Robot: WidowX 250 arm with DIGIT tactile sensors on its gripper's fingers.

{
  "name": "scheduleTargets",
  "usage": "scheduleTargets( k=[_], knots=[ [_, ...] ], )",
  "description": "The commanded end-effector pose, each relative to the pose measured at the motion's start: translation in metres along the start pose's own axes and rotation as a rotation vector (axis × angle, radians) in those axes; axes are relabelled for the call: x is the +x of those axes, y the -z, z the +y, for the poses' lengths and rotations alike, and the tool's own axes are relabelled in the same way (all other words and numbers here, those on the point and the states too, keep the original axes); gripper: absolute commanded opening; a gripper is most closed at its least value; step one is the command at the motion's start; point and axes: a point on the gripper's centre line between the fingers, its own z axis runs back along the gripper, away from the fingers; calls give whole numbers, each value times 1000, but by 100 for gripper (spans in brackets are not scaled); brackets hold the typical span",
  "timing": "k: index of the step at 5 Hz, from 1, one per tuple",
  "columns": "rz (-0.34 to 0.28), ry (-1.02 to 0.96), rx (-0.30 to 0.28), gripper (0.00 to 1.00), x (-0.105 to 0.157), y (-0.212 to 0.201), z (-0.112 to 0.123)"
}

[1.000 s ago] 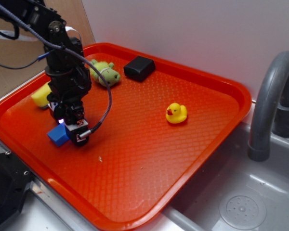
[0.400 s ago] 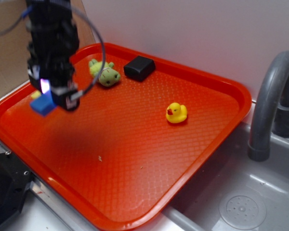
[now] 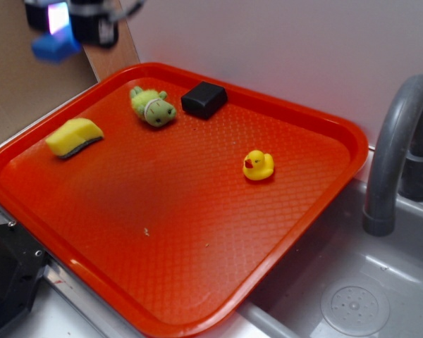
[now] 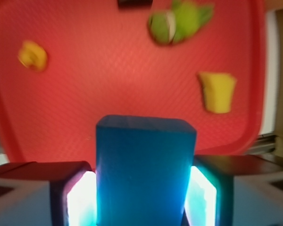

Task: Grab the blue block.

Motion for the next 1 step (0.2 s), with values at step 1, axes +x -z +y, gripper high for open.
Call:
scheduleTargets(
  k=[1],
  knots=[
    [-165, 113, -27, 0, -19, -28, 3]
  ],
)
